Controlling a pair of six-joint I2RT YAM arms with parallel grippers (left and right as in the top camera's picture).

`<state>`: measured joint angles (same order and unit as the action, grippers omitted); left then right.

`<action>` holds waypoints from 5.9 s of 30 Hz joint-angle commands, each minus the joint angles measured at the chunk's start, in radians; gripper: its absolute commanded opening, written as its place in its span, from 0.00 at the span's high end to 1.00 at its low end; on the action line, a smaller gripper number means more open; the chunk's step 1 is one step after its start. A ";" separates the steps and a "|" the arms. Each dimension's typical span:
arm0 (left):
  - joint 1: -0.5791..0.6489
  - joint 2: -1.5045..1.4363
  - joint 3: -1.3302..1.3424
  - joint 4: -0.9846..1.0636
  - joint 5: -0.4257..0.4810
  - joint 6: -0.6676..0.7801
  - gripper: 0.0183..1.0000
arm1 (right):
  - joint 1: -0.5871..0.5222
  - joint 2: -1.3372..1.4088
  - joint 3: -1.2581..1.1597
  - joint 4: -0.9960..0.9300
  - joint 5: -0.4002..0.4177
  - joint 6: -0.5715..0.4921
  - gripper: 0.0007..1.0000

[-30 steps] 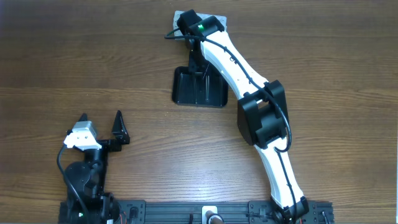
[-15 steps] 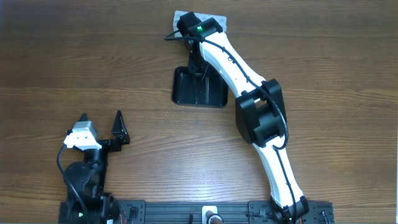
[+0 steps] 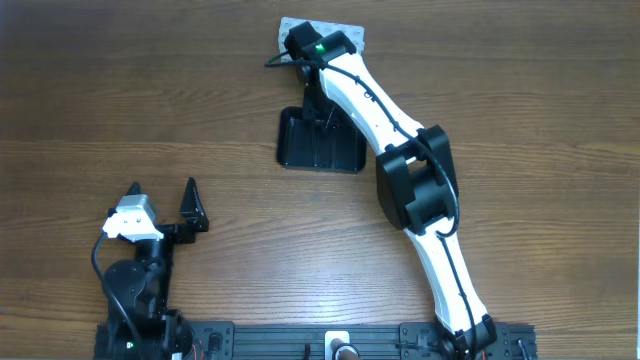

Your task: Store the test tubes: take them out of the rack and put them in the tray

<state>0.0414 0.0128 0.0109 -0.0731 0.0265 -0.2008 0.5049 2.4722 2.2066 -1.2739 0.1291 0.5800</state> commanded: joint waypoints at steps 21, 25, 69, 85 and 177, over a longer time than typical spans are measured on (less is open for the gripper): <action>0.001 -0.007 -0.005 -0.003 -0.003 0.014 0.00 | -0.002 -0.193 0.006 -0.137 -0.016 -0.217 0.36; 0.001 -0.007 -0.005 -0.003 -0.004 0.014 0.00 | -0.016 -0.261 0.006 -0.183 0.051 -0.278 0.22; 0.001 -0.007 -0.005 -0.003 -0.003 0.014 0.00 | -0.384 -1.687 -1.241 0.318 0.018 -0.684 0.01; 0.001 -0.007 -0.005 -0.003 -0.003 0.014 0.00 | -0.409 -1.966 -1.694 1.098 0.018 -0.761 0.01; 0.001 -0.007 -0.005 -0.003 -0.003 0.014 0.00 | -0.497 -2.467 -2.201 1.208 -0.003 -0.587 0.01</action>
<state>0.0414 0.0128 0.0109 -0.0738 0.0265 -0.2008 0.0010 0.0158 0.0162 -0.0662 0.1398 -0.0460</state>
